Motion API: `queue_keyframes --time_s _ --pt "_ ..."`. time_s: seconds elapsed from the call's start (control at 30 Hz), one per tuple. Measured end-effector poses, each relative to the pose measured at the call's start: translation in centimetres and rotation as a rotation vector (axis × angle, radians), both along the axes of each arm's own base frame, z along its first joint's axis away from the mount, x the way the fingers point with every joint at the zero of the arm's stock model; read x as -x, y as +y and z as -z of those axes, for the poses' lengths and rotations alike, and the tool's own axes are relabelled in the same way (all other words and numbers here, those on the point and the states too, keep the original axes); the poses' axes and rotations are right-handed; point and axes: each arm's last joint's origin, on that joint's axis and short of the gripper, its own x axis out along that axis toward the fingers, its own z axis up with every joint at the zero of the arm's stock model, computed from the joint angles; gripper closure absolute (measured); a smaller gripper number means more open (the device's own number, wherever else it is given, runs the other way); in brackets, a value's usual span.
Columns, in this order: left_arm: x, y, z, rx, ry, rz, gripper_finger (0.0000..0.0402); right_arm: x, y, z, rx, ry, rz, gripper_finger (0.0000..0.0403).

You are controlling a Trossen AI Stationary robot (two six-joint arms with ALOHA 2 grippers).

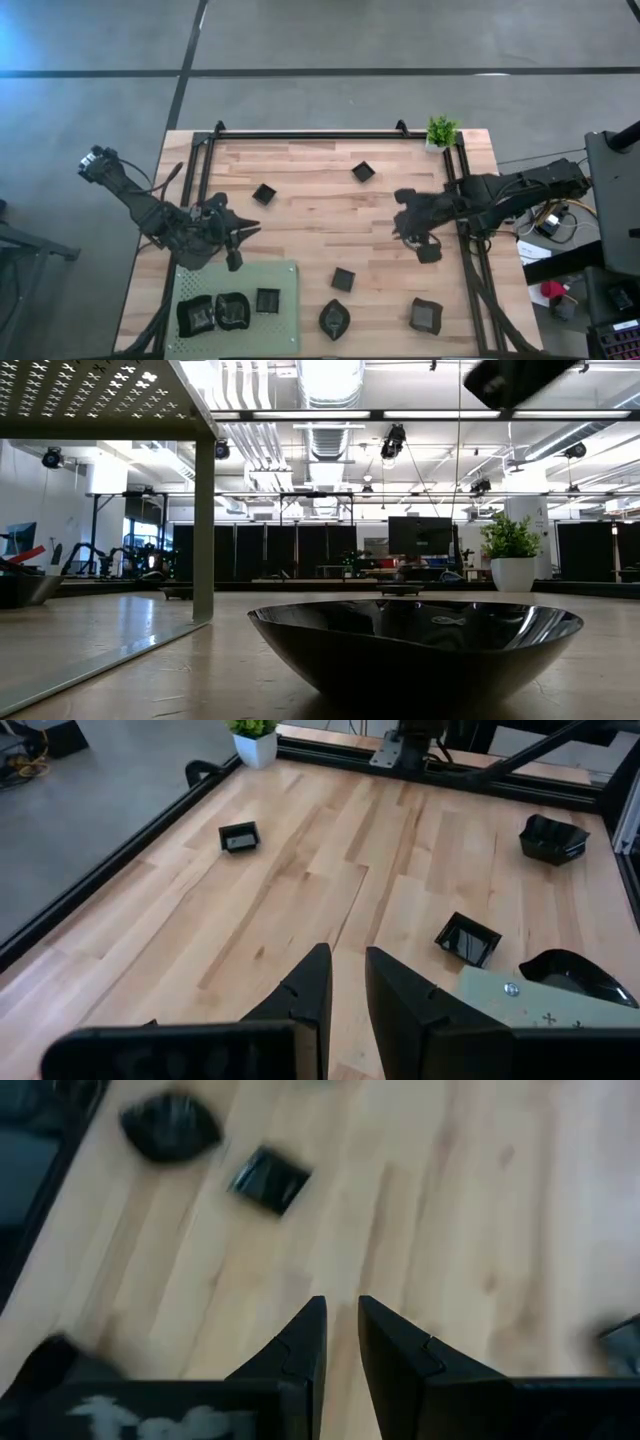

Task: Pick & Place Mini shaped plates
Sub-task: Stack the black distorted square plate on top of the other black distorted square plate on the shelf

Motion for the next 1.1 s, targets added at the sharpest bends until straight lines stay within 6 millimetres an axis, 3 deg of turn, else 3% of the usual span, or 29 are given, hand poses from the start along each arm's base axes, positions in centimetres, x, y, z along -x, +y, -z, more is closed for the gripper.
queue_keyframes --time_s 0.37,0.7,1.1 --pt "0.0 0.0 0.0 -0.033 0.006 0.008 0.0344 2.4 3.1 4.4 -0.113 0.270 0.028 0.0346" --pt "-0.1 0.2 -0.1 -0.071 -0.007 -0.020 0.0344 4.8 6.7 8.1 -0.174 0.359 0.038 0.0346" --pt "-0.1 0.2 -0.2 -0.084 -0.010 -0.011 0.0344 6.3 9.0 9.7 -0.242 0.347 0.104 0.0346"
